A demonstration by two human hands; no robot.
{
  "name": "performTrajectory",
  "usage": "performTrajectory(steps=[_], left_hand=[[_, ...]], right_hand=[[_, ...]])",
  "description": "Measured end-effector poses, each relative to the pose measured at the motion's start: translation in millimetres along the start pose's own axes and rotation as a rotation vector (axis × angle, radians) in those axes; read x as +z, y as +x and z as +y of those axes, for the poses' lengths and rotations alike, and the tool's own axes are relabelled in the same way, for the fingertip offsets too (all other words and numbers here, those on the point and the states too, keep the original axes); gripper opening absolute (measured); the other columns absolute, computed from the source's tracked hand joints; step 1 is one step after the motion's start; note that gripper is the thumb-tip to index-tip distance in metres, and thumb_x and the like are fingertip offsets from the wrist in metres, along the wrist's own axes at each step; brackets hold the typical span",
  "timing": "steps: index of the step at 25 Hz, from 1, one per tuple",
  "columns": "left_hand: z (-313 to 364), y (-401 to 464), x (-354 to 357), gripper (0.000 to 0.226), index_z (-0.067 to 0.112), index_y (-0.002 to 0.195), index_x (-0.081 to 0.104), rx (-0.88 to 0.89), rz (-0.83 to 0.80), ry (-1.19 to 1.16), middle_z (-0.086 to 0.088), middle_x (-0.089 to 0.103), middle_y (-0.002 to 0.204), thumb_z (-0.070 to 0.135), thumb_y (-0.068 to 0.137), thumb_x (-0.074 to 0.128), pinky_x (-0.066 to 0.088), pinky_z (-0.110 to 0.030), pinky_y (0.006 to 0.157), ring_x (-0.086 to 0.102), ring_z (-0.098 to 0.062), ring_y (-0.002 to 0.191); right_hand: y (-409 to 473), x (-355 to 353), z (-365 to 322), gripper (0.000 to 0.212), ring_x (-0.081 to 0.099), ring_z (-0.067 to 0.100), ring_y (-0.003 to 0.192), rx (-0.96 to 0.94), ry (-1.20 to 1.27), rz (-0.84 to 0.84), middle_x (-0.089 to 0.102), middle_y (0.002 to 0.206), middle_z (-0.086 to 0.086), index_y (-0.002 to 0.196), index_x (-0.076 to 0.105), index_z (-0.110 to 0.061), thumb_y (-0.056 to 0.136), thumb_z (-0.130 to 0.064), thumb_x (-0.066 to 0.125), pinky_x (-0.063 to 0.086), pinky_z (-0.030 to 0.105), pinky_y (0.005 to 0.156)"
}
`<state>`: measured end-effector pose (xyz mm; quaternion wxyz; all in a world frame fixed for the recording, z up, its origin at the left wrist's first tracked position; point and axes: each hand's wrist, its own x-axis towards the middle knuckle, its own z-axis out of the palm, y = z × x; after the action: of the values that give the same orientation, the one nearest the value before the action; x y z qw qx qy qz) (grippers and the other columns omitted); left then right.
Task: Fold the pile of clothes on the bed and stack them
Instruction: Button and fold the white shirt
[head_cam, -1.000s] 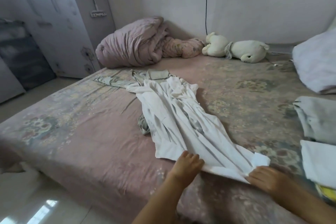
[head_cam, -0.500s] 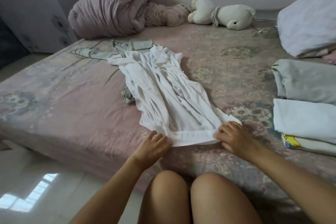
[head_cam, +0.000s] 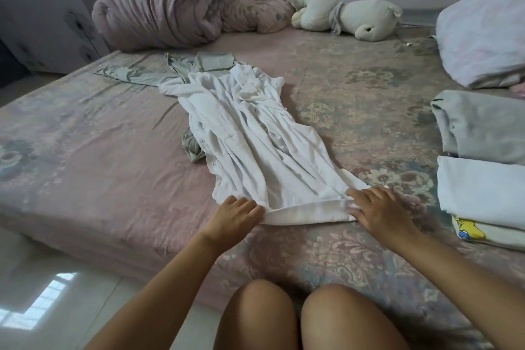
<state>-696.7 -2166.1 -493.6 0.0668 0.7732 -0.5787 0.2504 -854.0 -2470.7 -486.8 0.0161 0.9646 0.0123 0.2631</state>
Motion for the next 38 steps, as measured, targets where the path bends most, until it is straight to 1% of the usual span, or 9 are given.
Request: performTrajectory(steps=[2, 4, 8, 13, 18, 21, 26, 32, 38], left_hand=[[-0.7, 5.2, 3.1, 0.024, 0.014, 0.078, 0.059, -0.082, 0.042, 0.024, 0.004, 0.055, 0.061, 0.022, 0.095, 0.045, 0.036, -0.031, 0.056, 0.052, -0.017, 0.049], [1.1, 15.5, 6.5, 0.012, 0.014, 0.087, 0.059, -0.205, 0.094, 0.038, 0.003, 0.059, 0.069, 0.020, 0.091, 0.049, 0.037, -0.033, 0.066, 0.058, -0.019, 0.059], [14.5, 19.4, 18.9, 0.029, 0.007, 0.113, 0.055, -0.113, 0.182, 0.071, -0.012, 0.054, 0.110, 0.010, 0.084, 0.054, 0.040, -0.042, 0.088, 0.054, -0.029, 0.098], [21.5, 9.2, 25.4, 0.038, 0.010, 0.098, 0.067, -0.187, 0.012, 0.013, -0.006, 0.064, 0.094, 0.044, 0.083, 0.063, 0.046, -0.037, 0.075, 0.058, -0.024, 0.085], [-3.0, 51.9, -11.3, 0.025, 0.010, 0.070, 0.061, -0.344, -0.204, -0.024, -0.005, 0.058, 0.065, 0.017, 0.066, 0.086, 0.034, -0.025, 0.040, 0.059, -0.024, 0.054], [-21.3, 83.7, -63.2, 0.027, 0.008, 0.068, 0.060, -0.370, -0.156, 0.019, -0.008, 0.058, 0.065, 0.007, 0.060, 0.086, 0.037, -0.026, 0.036, 0.061, -0.027, 0.050], [-55.9, 153.6, -166.2, 0.021, 0.002, 0.102, 0.060, -0.498, -0.217, 0.087, -0.016, 0.061, 0.102, 0.019, 0.097, 0.049, 0.043, -0.040, 0.071, 0.061, -0.037, 0.096], [-53.7, 206.6, -293.4, 0.018, -0.005, 0.079, 0.064, -0.662, 0.141, -0.334, -0.017, 0.059, 0.071, -0.005, 0.084, 0.047, 0.046, -0.035, 0.039, 0.058, -0.021, 0.037], [-45.5, 268.1, -417.8, 0.017, 0.007, 0.075, 0.064, -0.700, 0.382, -0.810, -0.006, 0.062, 0.071, -0.003, 0.088, 0.058, 0.057, -0.027, 0.053, 0.064, -0.016, 0.043]], right_hand=[[3.3, 6.9, -0.8, 0.048, 0.063, 0.031, 0.088, 0.029, -0.005, 0.019, 0.066, 0.096, 0.010, 0.113, 0.052, -0.013, 0.073, -0.015, 0.078, 0.049, 0.042, 0.078], [3.1, 13.6, -3.6, 0.027, 0.057, 0.030, 0.100, -0.109, 0.039, 0.068, 0.064, 0.109, 0.013, 0.110, 0.059, -0.012, 0.084, -0.016, 0.064, 0.045, 0.043, 0.086], [-1.4, 29.9, -4.0, 0.054, 0.052, 0.019, 0.109, -0.230, 0.161, -0.097, 0.063, 0.118, 0.003, 0.116, 0.066, -0.011, 0.094, -0.052, 0.038, 0.036, 0.032, 0.095], [21.5, 31.7, -6.5, 0.025, 0.068, 0.031, 0.078, -0.179, 0.202, 0.027, 0.069, 0.089, 0.011, 0.092, 0.071, -0.003, 0.091, -0.016, 0.049, 0.041, 0.032, 0.079], [60.3, -9.5, 6.2, 0.011, 0.063, 0.028, 0.054, -0.137, 0.053, -0.069, 0.065, 0.068, 0.011, 0.076, 0.070, -0.007, 0.066, -0.003, 0.071, 0.048, 0.030, 0.042], [94.3, -53.6, 8.2, 0.004, 0.060, 0.031, 0.061, 0.074, 0.050, -0.186, 0.062, 0.072, 0.013, 0.080, 0.063, -0.005, 0.083, -0.004, 0.060, 0.041, 0.030, 0.047], [164.4, -151.1, 3.9, 0.014, 0.054, 0.029, 0.063, 0.403, 0.287, -0.235, 0.056, 0.069, 0.011, 0.081, 0.064, -0.003, 0.088, -0.002, 0.052, 0.033, 0.031, 0.054], [209.9, -278.6, -9.9, 0.023, 0.060, 0.021, 0.061, 0.511, 0.699, 0.032, 0.058, 0.084, 0.009, 0.092, 0.063, -0.009, 0.085, 0.009, 0.051, 0.053, 0.025, 0.041], [250.4, -409.4, -13.6, 0.021, 0.063, 0.019, 0.058, 0.612, 1.173, 0.282, 0.053, 0.086, 0.009, 0.096, 0.058, 0.000, 0.089, 0.012, 0.043, 0.055, 0.023, 0.047]])
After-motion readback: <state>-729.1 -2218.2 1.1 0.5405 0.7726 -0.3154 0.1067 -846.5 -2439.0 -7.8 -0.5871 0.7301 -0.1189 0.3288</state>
